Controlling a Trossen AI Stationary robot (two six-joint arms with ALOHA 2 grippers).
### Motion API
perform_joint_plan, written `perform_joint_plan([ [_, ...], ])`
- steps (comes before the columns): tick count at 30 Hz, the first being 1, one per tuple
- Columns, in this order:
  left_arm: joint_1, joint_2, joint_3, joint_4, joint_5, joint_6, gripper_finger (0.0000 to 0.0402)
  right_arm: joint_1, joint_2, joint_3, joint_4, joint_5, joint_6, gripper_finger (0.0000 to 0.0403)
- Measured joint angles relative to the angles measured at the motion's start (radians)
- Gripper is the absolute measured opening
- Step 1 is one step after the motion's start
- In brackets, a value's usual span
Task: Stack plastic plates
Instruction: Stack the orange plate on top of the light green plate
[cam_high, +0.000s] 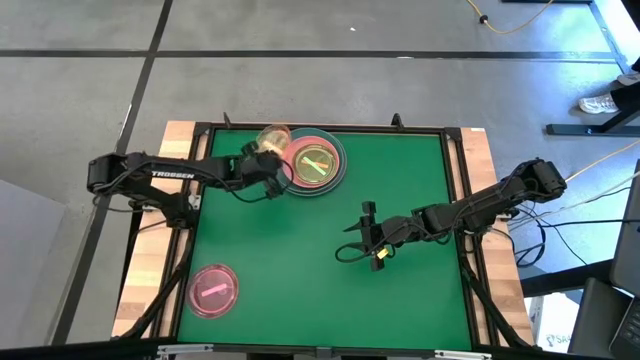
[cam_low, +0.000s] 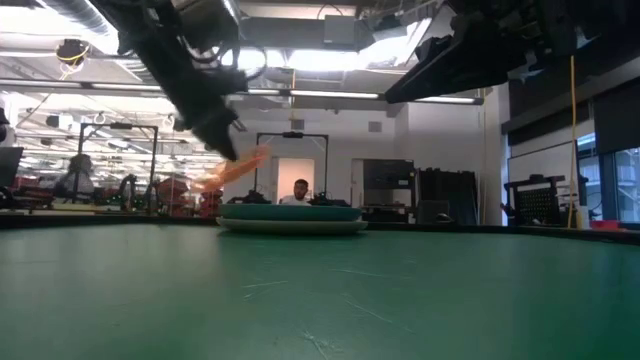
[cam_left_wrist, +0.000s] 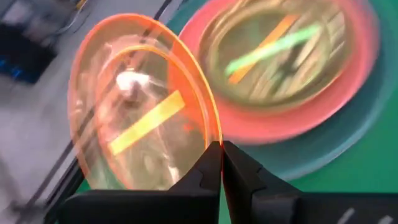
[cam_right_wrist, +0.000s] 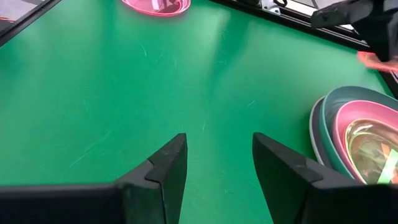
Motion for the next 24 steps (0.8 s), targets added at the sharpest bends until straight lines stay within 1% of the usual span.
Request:
perform_joint_plan([
  [4, -0.009, 0.033, 0.000, 0.166, 0.101, 0.033, 0.0002, 0.000, 0.000, 0.000, 0.001, 0.001, 0.000, 0.0172],
  [6, -0.009, 0.055, 0.000, 0.232, 0.134, 0.036, 0.0002, 0.000, 0.000, 0.000, 0.001, 0.001, 0.000, 0.0172],
  [14, -0.009, 0.169, 0.001, 0.440, 0.198, 0.085, 0.0002, 0.000, 0.000, 0.000, 0.001, 0.001, 0.000, 0.0172],
  [18, -0.009, 0.216, 0.001, 0.507, 0.230, 0.086, 0.0002, 0.000, 0.000, 0.000, 0.001, 0.001, 0.000, 0.0172],
  [24, -0.009, 0.251, 0.001, 0.532, 0.247, 0.082, 0.0002, 0.000, 0.000, 0.000, -0.002, 0.001, 0.000, 0.0172],
])
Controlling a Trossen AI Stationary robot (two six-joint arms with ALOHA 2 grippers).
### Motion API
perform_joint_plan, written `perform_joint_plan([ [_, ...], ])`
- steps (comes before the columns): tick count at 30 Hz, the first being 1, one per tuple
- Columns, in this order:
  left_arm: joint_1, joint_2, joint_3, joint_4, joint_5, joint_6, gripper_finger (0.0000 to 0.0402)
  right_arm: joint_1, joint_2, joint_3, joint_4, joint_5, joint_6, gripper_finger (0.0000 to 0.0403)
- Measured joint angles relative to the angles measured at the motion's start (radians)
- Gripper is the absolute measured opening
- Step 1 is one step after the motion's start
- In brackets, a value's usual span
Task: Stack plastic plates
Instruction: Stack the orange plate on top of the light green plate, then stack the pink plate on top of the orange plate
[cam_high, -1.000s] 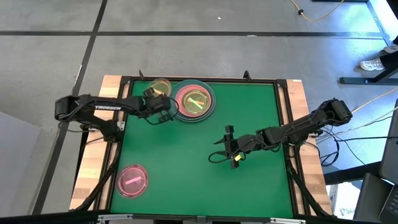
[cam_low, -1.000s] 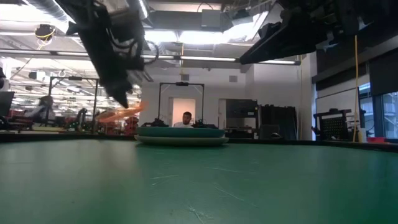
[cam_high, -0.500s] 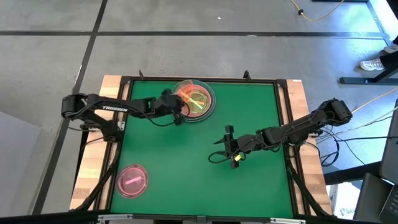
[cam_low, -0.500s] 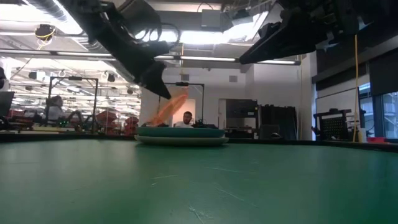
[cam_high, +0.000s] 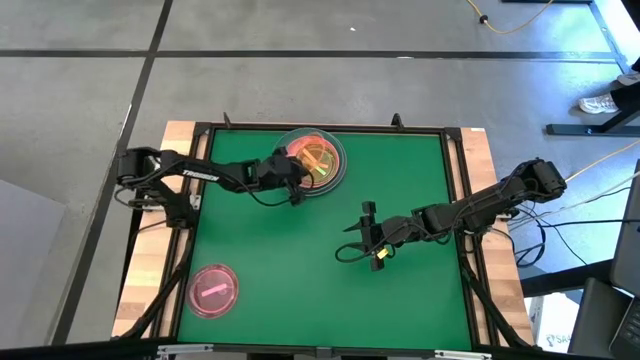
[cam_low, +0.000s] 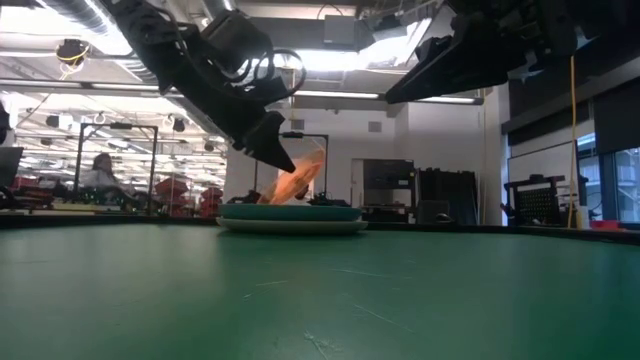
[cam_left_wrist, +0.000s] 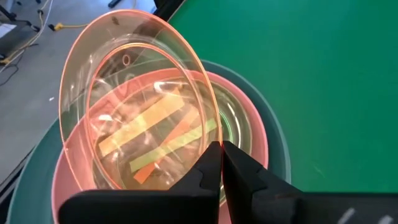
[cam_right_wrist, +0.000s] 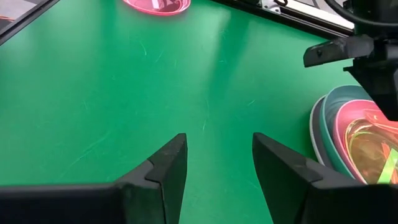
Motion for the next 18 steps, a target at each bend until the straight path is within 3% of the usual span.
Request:
perform_joint_plan([
  [7, 0.000, 0.005, 0.000, 0.003, 0.027, 0.001, 0.0015, 0.000, 0.000, 0.000, 0.000, 0.000, 0.000, 0.0172],
  [14, -0.006, -0.004, 0.000, -0.017, 0.030, -0.001, 0.0099, 0.000, 0.000, 0.000, 0.000, 0.000, 0.000, 0.0172],
  [18, -0.040, -0.072, 0.016, -0.130, 0.033, -0.028, 0.0137, 0.000, 0.000, 0.000, 0.000, 0.000, 0.000, 0.0172],
])
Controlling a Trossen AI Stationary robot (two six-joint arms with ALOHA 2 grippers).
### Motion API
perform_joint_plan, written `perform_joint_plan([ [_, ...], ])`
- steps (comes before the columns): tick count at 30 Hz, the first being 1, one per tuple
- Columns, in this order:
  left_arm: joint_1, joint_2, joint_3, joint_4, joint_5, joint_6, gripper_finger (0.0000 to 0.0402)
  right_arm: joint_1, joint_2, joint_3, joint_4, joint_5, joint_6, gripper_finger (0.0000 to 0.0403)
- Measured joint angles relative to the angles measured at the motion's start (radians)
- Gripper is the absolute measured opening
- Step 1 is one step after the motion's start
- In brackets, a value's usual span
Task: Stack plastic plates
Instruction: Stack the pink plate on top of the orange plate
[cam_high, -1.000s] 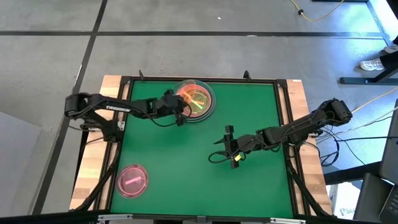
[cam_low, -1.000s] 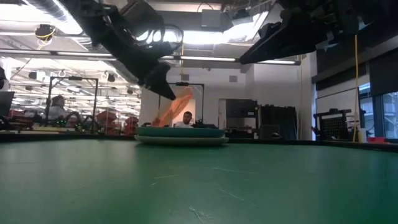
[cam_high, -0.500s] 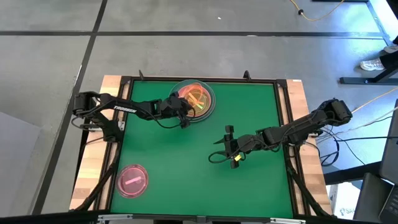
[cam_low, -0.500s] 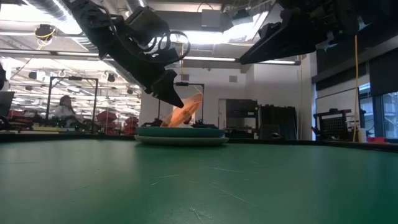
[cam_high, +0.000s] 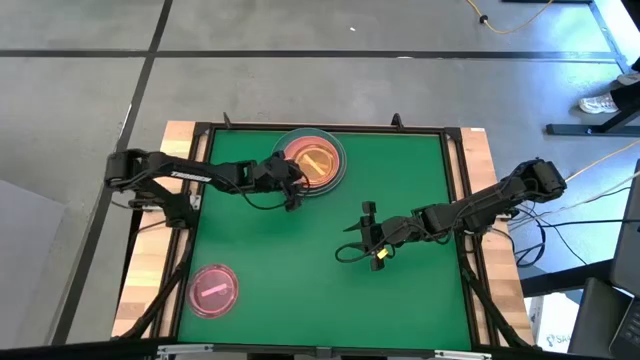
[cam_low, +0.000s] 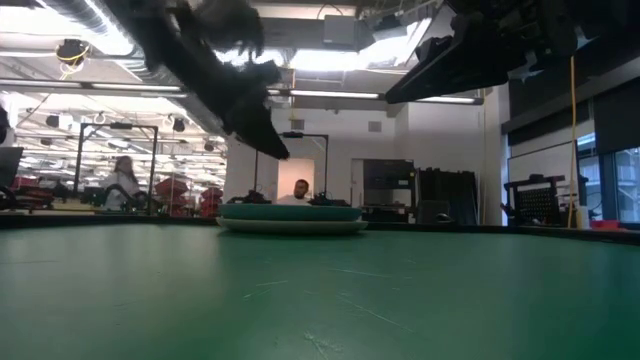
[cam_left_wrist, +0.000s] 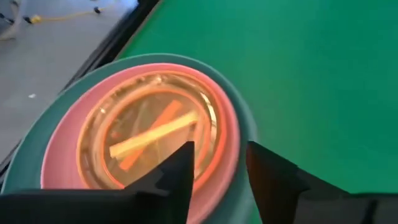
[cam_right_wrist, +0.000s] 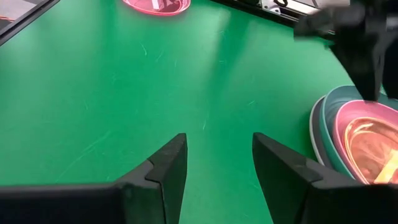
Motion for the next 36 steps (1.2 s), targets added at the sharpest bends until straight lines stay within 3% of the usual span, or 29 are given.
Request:
perform_joint_plan([
  [9, -0.194, -0.161, 0.096, -0.405, 0.096, -0.168, 0.0154, 0.000, 0.000, 0.000, 0.000, 0.000, 0.001, 0.0172],
  [18, -0.414, -0.195, 0.100, -0.790, 0.221, -0.458, 0.0137, 0.000, 0.000, 0.000, 0.000, 0.000, 0.001, 0.0172],
  [27, -0.577, -0.195, -0.044, -0.864, 0.434, -0.702, 0.0134, 0.000, 0.000, 0.000, 0.013, 0.000, 0.017, 0.0172],
  [36, -0.735, -0.195, -0.121, -0.854, 0.425, -0.784, 0.0134, 0.000, 0.000, 0.000, 0.037, 0.000, 0.019, 0.0172],
])
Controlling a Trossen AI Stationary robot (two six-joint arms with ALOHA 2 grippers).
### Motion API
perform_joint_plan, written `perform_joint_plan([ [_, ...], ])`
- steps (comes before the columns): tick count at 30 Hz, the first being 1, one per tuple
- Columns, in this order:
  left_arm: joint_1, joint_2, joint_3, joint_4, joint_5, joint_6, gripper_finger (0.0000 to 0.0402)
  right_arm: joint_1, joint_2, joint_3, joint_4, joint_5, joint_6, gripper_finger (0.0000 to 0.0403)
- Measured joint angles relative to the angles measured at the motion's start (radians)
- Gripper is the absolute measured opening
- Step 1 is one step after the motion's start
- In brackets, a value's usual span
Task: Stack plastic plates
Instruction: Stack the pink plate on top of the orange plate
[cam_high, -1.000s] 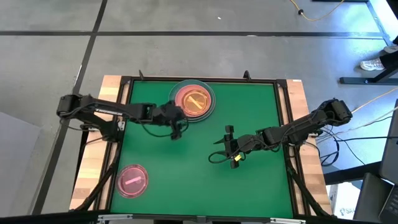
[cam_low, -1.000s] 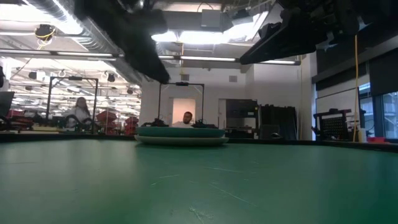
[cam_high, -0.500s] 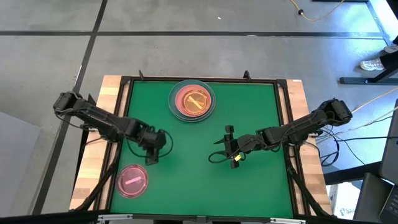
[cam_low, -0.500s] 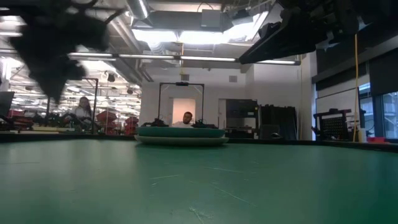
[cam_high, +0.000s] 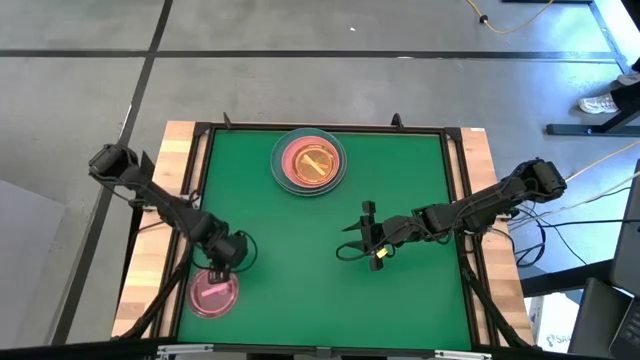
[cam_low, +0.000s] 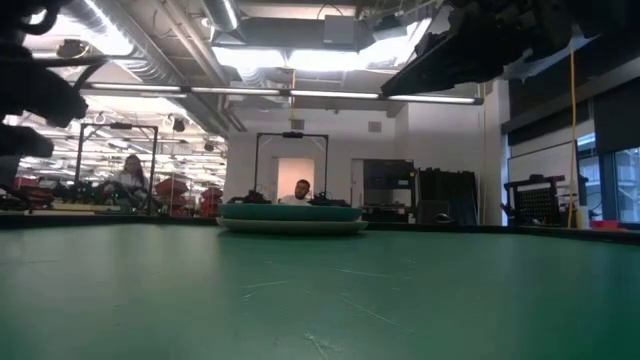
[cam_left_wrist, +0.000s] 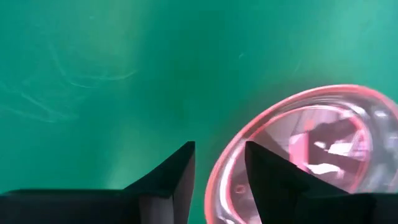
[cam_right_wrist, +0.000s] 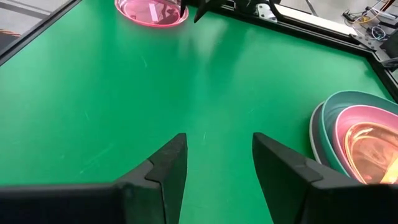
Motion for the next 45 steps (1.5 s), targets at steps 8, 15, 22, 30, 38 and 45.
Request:
perform_joint_plan([
  [8, -0.069, 0.000, -0.065, 0.082, -0.023, 0.000, 0.0134, 0.000, 0.000, 0.000, -0.001, 0.000, 0.000, 0.0172],
  [15, -0.079, -0.003, -0.121, 0.186, 0.012, -0.056, 0.0128, 0.000, 0.000, 0.000, -0.004, 0.000, 0.000, 0.0172],
  [22, -0.060, -0.002, -0.129, 0.191, 0.025, -0.068, 0.0060, 0.000, 0.000, 0.000, -0.002, 0.000, 0.000, 0.0172],
  [30, -0.014, -0.013, -0.129, 0.238, 0.056, -0.048, 0.0008, 0.000, 0.000, 0.000, -0.001, 0.001, 0.000, 0.0172],
  [38, 0.104, -0.132, -0.130, 0.363, -0.055, 0.009, 0.0006, 0.000, 0.000, 0.000, 0.000, 0.008, 0.000, 0.0172],
  [45, 0.260, -0.253, -0.129, 0.489, -0.317, 0.088, 0.0002, 0.000, 0.000, 0.000, 0.000, 0.008, 0.000, 0.0172],
])
